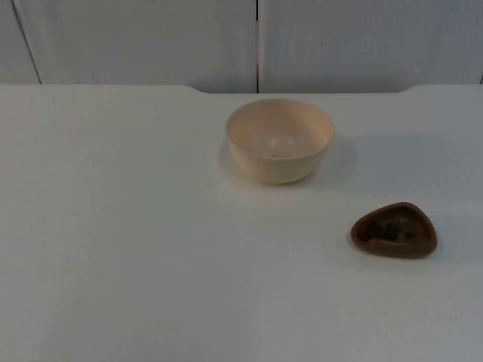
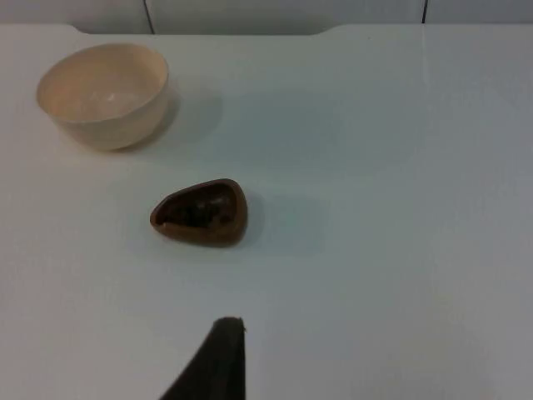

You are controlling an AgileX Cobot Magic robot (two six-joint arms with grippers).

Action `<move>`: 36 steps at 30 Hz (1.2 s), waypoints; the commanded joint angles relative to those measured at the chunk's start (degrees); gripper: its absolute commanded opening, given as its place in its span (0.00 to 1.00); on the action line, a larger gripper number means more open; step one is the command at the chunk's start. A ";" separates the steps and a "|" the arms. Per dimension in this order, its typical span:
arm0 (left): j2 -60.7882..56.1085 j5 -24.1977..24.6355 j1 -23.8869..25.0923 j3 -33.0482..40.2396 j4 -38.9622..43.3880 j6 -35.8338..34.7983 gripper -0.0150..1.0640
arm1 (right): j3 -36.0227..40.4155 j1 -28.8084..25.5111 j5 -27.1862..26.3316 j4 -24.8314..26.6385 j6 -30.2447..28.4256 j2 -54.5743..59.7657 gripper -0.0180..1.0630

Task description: Pick up the bowl with the left hand and pour the coffee beans from the cup into the bowl with the right hand.

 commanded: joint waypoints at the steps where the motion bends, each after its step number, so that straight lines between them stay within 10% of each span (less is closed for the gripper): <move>1: -0.19 -0.56 0.11 0.17 0.06 -0.04 0.92 | 0.18 -0.42 -0.21 0.16 -0.24 -0.23 0.99; 36: 11.63 -6.74 0.11 -4.35 -2.10 -0.04 0.88 | 0.18 -0.42 -0.21 0.16 -0.24 -0.23 0.99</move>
